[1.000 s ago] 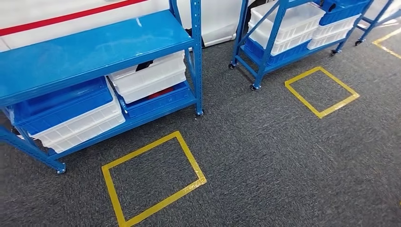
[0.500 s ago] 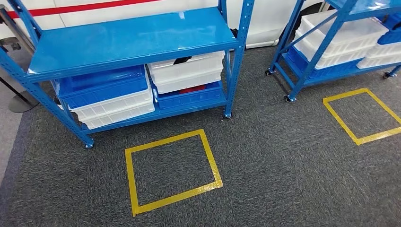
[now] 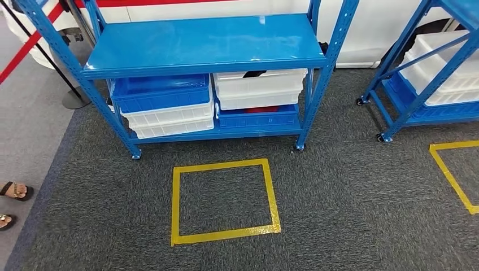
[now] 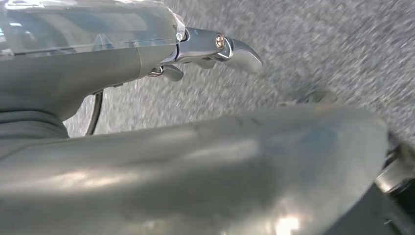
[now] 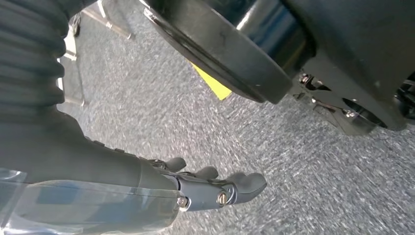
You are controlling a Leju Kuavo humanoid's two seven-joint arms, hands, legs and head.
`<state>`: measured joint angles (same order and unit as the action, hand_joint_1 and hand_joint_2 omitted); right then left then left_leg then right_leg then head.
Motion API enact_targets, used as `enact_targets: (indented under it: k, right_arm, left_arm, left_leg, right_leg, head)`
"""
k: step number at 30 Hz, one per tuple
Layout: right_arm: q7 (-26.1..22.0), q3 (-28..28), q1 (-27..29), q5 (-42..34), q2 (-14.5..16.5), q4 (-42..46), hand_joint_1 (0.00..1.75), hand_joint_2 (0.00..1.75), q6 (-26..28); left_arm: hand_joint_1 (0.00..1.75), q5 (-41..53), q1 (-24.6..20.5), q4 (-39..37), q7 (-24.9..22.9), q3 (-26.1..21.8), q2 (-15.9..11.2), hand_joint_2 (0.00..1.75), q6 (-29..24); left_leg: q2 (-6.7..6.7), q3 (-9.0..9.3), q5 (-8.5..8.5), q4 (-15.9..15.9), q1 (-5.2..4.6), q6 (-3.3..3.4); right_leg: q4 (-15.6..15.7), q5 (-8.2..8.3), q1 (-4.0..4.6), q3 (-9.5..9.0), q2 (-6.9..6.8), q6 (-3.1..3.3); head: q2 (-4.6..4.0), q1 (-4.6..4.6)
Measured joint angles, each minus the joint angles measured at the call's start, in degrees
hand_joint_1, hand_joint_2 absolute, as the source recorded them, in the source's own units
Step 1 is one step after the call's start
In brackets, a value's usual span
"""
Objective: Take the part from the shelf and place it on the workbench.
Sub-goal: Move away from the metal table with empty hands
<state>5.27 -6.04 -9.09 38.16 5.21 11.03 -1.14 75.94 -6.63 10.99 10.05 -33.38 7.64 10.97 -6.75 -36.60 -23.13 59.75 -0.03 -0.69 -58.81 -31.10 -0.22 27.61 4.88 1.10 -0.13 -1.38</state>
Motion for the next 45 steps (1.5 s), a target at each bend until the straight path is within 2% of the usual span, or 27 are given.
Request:
enact_targets:
  k: [1,3,5,6,7,8,10,11,12,14,15,16,18,19,20,21,22,24,25,26,27,30,39,43,45]
  right_arm:
    - [0.0,0.0,0.1,0.0,0.0,0.0,0.0,1.75,0.0]
    - [-0.1,0.2,0.3,0.0,0.0,0.0,0.0,1.75,0.0]
    - [-0.1,0.3,0.4,0.0,0.0,0.0,0.0,1.75,0.0]
    - [-0.1,0.3,0.4,0.0,-0.1,0.0,0.0,1.75,-0.1]
    - [-0.1,0.4,0.5,0.1,-0.1,0.0,0.0,1.75,-0.1]
    - [-0.1,0.4,0.5,0.1,-0.1,0.0,0.0,1.75,-0.1]
    - [-0.1,0.4,0.6,0.2,-0.1,0.0,0.0,1.75,-0.1]
    - [-0.1,0.4,0.6,0.2,-0.1,0.0,0.0,1.75,-0.1]
    - [0.0,0.4,0.7,0.2,-0.1,0.0,0.0,1.75,-0.1]
    - [0.0,0.5,0.6,0.2,-0.1,0.0,0.0,1.75,-0.1]
    - [0.0,0.6,0.5,0.3,-0.2,0.0,0.0,1.75,-0.1]
    - [0.0,0.7,0.5,0.3,-0.2,0.0,0.0,1.75,-0.1]
    - [-0.2,0.9,0.5,0.2,-0.3,0.0,0.0,0.87,-0.1]
    - [-0.3,1.1,0.5,0.0,-0.4,0.0,0.0,0.44,-0.2]
    - [-0.6,1.3,0.5,-0.1,-0.5,0.0,0.0,0.0,-0.5]
    - [-0.7,1.4,0.5,-0.2,-0.6,0.0,0.0,0.0,-0.8]
    - [-0.9,1.5,0.6,-0.2,-0.7,0.0,0.0,0.0,-1.1]
    - [-1.0,1.7,1.1,-0.1,-0.8,0.0,0.0,0.0,-1.5]
    - [-1.0,1.7,1.4,0.0,-0.8,-0.1,0.0,0.0,-1.5]
    - [-1.0,1.7,1.7,0.2,-0.8,-0.2,0.0,0.0,-1.6]
    - [-1.1,1.7,2.0,0.4,-0.7,-0.3,0.0,0.0,-1.7]
    - [-1.1,1.7,2.4,1.0,-0.7,-0.4,0.0,0.0,-2.1]
    - [0.3,1.8,3.1,2.3,-0.3,-0.4,0.0,0.0,-3.1]
    - [0.4,1.7,3.2,2.7,-0.1,-0.4,0.0,0.0,-3.2]
    - [0.6,1.7,3.2,3.0,0.0,-0.4,0.0,0.0,-3.1]
  left_arm:
    - [0.0,0.0,0.2,0.0,0.1,0.0,-0.1,0.0,-0.1]
    - [0.0,-0.1,0.1,0.0,0.3,0.0,-0.1,0.0,-0.2]
    - [0.0,-0.2,0.0,0.0,0.3,0.0,-0.1,0.0,-0.2]
    - [0.0,-0.3,0.0,0.0,0.3,0.0,-0.1,0.0,-0.2]
    - [0.0,-0.3,0.1,0.0,0.1,0.0,-0.1,0.0,-0.2]
    - [0.0,-0.3,0.1,0.0,0.0,0.0,-0.1,0.0,-0.1]
    - [0.0,-0.4,-0.2,0.0,-0.4,0.0,-0.1,0.0,0.0]
    - [0.0,-0.3,-0.5,0.0,-0.5,0.0,0.0,0.0,0.2]
    - [0.0,-0.3,-0.8,0.0,-0.6,0.0,0.0,0.0,0.4]
    - [0.0,-0.3,-1.0,0.0,-0.7,0.0,0.0,0.0,0.6]
    - [0.0,-0.3,-0.9,0.0,-0.8,0.0,0.1,0.0,0.7]
    - [0.0,-0.3,-0.9,0.0,-0.9,0.0,0.1,0.0,0.8]
    - [0.0,-0.2,-1.3,0.0,-0.9,0.0,0.2,0.0,1.0]
    - [0.0,-0.3,-1.5,0.0,-1.0,0.0,0.3,0.0,1.1]
    - [0.0,-0.3,-1.7,0.0,-1.0,0.0,0.4,0.0,1.3]
    - [0.0,-0.3,-1.7,0.0,-1.0,0.0,0.4,0.0,1.4]
    - [0.0,-0.3,-1.7,0.0,-1.0,0.0,0.4,0.0,1.5]
    - [0.0,-0.3,-1.7,0.0,-1.0,0.0,0.5,0.0,1.6]
    - [0.0,-0.3,-1.7,0.0,-1.0,0.0,0.5,0.0,1.7]
    - [0.0,-0.3,-1.8,0.0,-1.1,0.0,0.5,0.0,1.7]
    - [0.0,-0.3,-1.8,0.0,-1.1,0.0,0.5,0.0,1.7]
    - [0.0,-0.3,-1.8,0.1,-1.2,0.0,0.5,0.0,1.8]
    - [0.0,-0.3,-1.9,0.1,-1.5,0.2,0.6,0.0,1.8]
    - [0.0,-0.2,-2.0,0.1,-1.5,0.2,0.6,0.0,1.8]
    - [0.0,-0.3,-1.9,0.1,-1.5,0.3,0.7,0.0,1.8]
  left_leg:
    - [1.4,-0.59,-0.67,1.2,-0.08,-0.25]
    - [5.08,-3.42,-3.62,7.3,-0.24,-0.67]
    - [6.39,-7.1,-6.33,15.0,-0.01,-0.86]
    - [6.53,-7.9,-6.39,16.6,0.06,-0.83]
    - [6.6,-7.53,-5.39,16.0,0.09,-0.69]
    - [6.9,-5.98,-3.53,13.1,0.02,-0.37]
    - [9.08,-1.73,-0.6,5.1,-0.63,0.81]
    - [10.11,-0.23,-0.13,2.3,-0.99,1.37]
    - [10.76,0.48,-0.31,0.8,-1.32,1.79]
    - [9.93,0.86,-0.63,-0.1,-1.35,2.19]
    - [9.3,1.17,-0.52,-0.7,-1.17,2.32]
    - [8.68,1.57,-0.4,-1.3,-0.88,2.51]
    - [7.6,2.1,-0.21,-2.1,-0.43,2.78]
    - [7.13,2.2,-0.25,-2.2,-0.34,2.92]
    - [6.66,2.32,-0.35,-2.1,-0.31,2.97]
    - [6.22,2.54,-0.49,-2.1,-0.27,2.95]
    - [5.75,2.81,-0.68,-2.0,-0.2,2.85]
    - [5.02,3.31,-1.16,-1.5,0.0,2.41]
    - [4.74,3.36,-1.37,-1.2,-0.03,2.14]
    - [4.54,3.06,-1.44,-0.9,-0.14,1.85]
    - [4.41,2.58,-1.45,-0.5,-0.31,1.71]
    - [4.38,1.58,-1.06,-0.2,-0.67,2.18]
    - [4.37,2.23,-1.1,-0.5,-0.74,2.3]
    - [4.41,2.33,-1.28,-0.7,-0.88,2.49]
    - [4.67,3.15,-0.87,-2.2,-0.42,2.4]
  right_leg:
    - [0.2,0.09,-0.02,-0.19,-0.91,0.42]
    - [0.4,0.1,0.09,-0.47,-2.89,1.02]
    - [0.4,-0.07,0.34,-0.54,-4.99,1.29]
    - [0.4,-0.21,0.45,-0.65,-5.93,1.36]
    - [0.4,-0.38,0.56,-0.84,-6.77,1.39]
    - [0.4,-0.61,0.68,-1.15,-7.52,1.39]
    - [0.5,-1.19,0.93,-1.75,-8.9,1.23]
    - [0.5,-1.45,1.04,-1.88,-9.51,1.01]
    - [0.6,-1.64,1.12,-1.93,-10.12,0.76]
    - [1.1,-1.86,1.32,-2.3,-11.31,0.22]
    - [1.1,-2.1,1.37,-2.67,-11.17,-0.03]
    - [0.3,-2.77,1.38,-2.57,-10.18,-0.29]
    - [-4.8,-5.42,1.13,-0.29,-6.96,-0.81]
    - [-8.7,-7.01,1.03,1.71,-5.74,-1.04]
    - [-12.1,-8.0,0.99,3.45,-5.17,-1.26]
    - [-14.0,-7.95,0.99,4.45,-4.91,-1.47]
    - [-13.8,-6.63,0.99,4.48,-4.78,-1.65]
    - [-8.0,-1.74,0.83,2.23,-4.66,-1.94]
    - [-4.9,0.12,0.76,1.16,-4.39,-2.07]
    - [-2.3,0.84,0.66,0.34,-4.09,-1.96]
    - [-0.8,0.77,0.56,0.11,-3.76,-1.61]
    - [0.3,0.26,0.53,0.36,-3.35,-0.54]
    - [0.4,0.1,0.63,-0.21,-3.48,-0.31]
    - [0.7,-0.03,0.54,-0.37,-3.45,-0.49]
    - [0.6,-0.41,0.64,-0.67,-3.58,-0.77]
  head:
    - [0.0,-0.01]
    - [0.0,-0.02]
    - [0.0,-0.02]
    - [0.0,-0.02]
    - [0.0,-0.02]
    - [0.0,-0.02]
    - [0.0,-0.02]
    - [0.0,-0.01]
    - [0.0,-0.01]
    - [0.0,-0.02]
    - [0.0,-0.01]
    - [0.0,-0.01]
    - [0.0,0.01]
    - [0.0,0.01]
    - [0.0,0.01]
    - [0.0,0.01]
    - [0.0,0.01]
    - [0.0,0.01]
    - [0.0,0.02]
    - [0.0,0.02]
    - [0.0,0.0]
    - [0.0,-0.02]
    - [0.0,0.0]
    - [0.0,0.0]
    - [0.0,0.01]
